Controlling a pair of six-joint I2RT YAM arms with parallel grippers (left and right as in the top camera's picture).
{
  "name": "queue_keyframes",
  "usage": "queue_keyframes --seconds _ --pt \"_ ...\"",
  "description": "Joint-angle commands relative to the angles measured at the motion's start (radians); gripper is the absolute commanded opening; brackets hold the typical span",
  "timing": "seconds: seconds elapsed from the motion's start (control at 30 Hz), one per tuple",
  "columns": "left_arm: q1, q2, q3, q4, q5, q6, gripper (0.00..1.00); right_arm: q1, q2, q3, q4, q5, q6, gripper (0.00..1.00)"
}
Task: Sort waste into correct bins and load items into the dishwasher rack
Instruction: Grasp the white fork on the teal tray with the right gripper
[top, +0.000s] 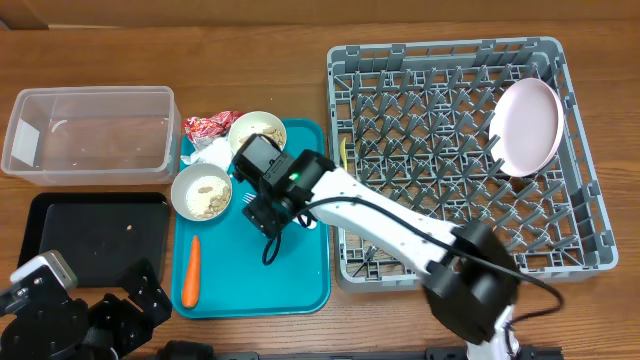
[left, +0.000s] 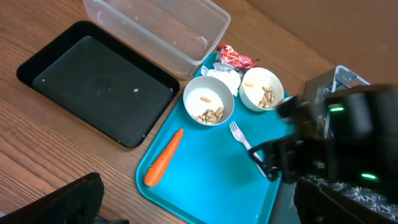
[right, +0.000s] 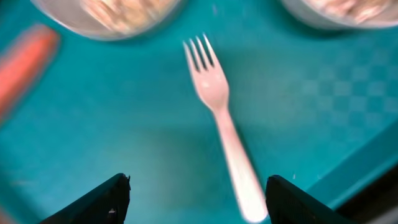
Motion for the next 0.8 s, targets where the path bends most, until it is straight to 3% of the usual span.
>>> queue_keyframes --seconds 0.0,0.4,0.53,0.77 --pt "0.006 0.000 0.008 0.001 -0.021 -0.010 1.00 -0.005 0.064 -0.013 0.039 0.029 -0.121 0.73" --pt "0.006 0.000 0.008 0.001 -0.021 -0.010 1.00 -0.010 0.182 -0.013 0.103 0.029 -0.156 0.50" --pt "0.006 0.000 0.008 0.001 -0.021 -0.010 1.00 -0.010 0.190 -0.013 0.095 0.051 -0.156 0.38" --pt "0.006 0.000 0.008 0.001 -0.021 -0.010 1.00 -0.010 0.163 0.069 -0.072 0.082 -0.113 0.16"
